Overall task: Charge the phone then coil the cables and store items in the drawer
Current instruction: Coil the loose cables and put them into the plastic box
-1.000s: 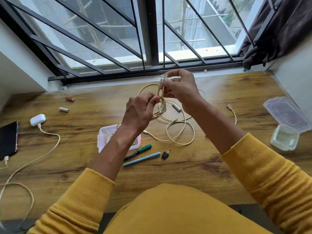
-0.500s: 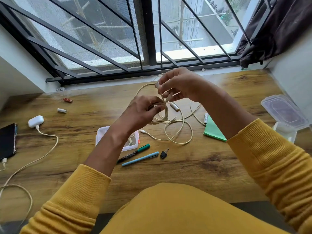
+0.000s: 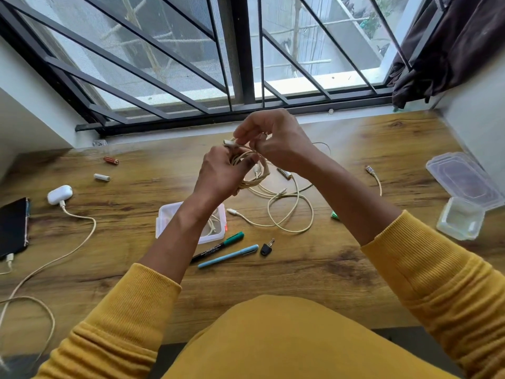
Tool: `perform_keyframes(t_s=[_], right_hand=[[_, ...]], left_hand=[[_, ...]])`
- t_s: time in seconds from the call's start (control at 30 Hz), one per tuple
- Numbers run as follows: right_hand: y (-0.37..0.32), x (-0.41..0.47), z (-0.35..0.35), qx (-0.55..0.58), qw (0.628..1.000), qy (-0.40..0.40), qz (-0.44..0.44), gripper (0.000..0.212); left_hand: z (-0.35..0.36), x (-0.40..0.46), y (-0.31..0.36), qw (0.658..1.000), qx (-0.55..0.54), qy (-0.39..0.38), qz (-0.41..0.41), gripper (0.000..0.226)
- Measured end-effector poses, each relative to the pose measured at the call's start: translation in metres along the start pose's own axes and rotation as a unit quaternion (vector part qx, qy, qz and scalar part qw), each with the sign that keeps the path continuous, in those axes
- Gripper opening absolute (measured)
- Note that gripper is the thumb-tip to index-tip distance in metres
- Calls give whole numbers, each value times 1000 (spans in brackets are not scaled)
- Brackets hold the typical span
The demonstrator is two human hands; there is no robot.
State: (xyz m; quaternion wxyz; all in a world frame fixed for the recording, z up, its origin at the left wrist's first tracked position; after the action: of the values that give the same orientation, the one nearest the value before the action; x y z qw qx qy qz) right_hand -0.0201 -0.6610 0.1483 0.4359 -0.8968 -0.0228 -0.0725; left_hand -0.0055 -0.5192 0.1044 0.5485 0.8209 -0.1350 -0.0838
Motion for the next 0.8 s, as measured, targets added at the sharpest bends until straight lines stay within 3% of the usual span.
perform_keyframes(t_s=[0.23,0.43,0.6,0.8], right_hand=[[9,-3,1,128,991,-32,21,46],[24,-6,-9,83,994,7,76,61],[30,-20,11,205,961,-106,149,37],[26,-20,11,258,957,-66,119,28]], left_hand=[[-1,-5,5,998,-47,-17,45,16],[-6,-5,10,995,-51,-10,84,19],[-11,0,10,991,-99,14,84,20],[-5,-4,11,976,-200,-9,85,24]])
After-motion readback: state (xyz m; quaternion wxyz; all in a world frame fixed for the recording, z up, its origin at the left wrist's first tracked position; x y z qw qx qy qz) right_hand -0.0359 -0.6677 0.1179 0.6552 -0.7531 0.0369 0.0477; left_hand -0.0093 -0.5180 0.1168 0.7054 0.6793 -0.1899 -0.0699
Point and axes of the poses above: each hand's wrist, its own x-axis towards the middle knuckle, its own z-axis out of the palm, y = z × x, the point moved 7 cm from there along x, towards the middle knuckle, and after that the axes turned 9 degrees about -x, right-handed, at the moved point
